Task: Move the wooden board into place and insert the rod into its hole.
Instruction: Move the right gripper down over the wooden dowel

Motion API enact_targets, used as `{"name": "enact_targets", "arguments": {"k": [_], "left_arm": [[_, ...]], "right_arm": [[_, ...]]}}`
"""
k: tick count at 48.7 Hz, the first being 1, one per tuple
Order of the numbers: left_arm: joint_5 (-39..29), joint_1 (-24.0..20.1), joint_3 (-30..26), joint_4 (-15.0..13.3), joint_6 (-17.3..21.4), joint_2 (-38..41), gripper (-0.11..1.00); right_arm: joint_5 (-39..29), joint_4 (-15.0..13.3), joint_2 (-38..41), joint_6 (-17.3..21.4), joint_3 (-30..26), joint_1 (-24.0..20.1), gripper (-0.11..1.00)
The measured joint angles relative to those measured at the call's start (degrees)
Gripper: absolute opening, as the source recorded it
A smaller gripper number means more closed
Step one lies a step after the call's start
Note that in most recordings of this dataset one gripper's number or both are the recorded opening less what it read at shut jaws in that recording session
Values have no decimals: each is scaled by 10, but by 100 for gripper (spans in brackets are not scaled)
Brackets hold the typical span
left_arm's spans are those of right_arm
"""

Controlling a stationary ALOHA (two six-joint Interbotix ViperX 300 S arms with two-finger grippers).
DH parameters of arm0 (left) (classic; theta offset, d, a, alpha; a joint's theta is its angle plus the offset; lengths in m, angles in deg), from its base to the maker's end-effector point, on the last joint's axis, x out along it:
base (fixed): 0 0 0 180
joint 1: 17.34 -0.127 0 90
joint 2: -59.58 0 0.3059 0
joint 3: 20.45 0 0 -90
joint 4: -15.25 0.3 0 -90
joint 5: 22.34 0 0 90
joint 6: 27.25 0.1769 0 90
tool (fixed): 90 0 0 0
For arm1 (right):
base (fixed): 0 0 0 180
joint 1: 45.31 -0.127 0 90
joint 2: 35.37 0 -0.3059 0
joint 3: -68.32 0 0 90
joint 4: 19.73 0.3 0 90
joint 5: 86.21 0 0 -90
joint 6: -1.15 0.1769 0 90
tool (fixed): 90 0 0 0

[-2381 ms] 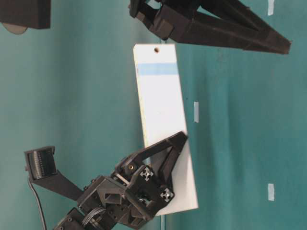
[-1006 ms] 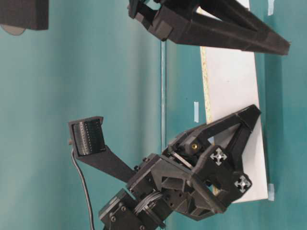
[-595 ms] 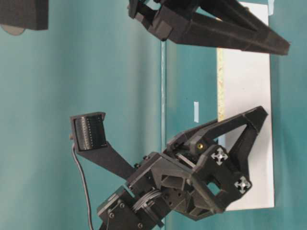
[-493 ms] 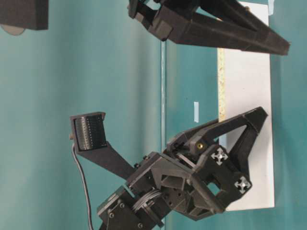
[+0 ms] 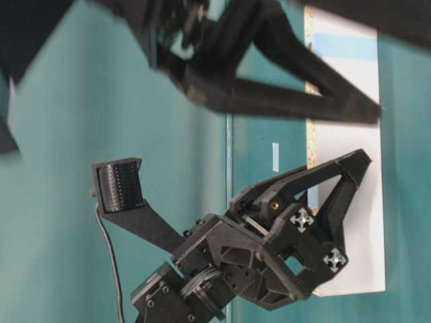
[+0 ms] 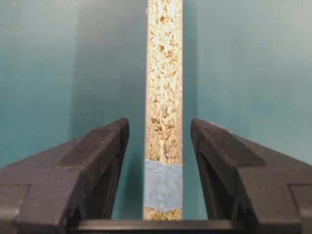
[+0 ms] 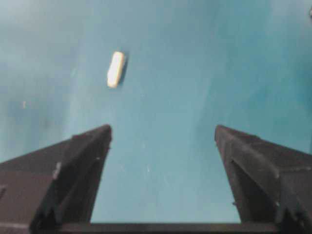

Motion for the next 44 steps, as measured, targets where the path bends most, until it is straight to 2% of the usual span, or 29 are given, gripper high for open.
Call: {"name": "enact_targets", "arguments": {"k": [13, 22, 37, 44], "left_arm": [[0, -1, 0, 0, 0, -1, 51], [0, -1, 2, 0, 0, -1, 51], [0, -1, 10, 1, 0, -3, 51], [1, 0, 11, 0, -1, -4, 51]], "right_arm": [[-135, 1, 92, 4, -133, -12, 91], [-177, 1, 134, 10, -192, -13, 91], [-200, 1, 177, 62, -236, -14, 90], [-200, 1, 185, 74, -237, -19, 83]]}}
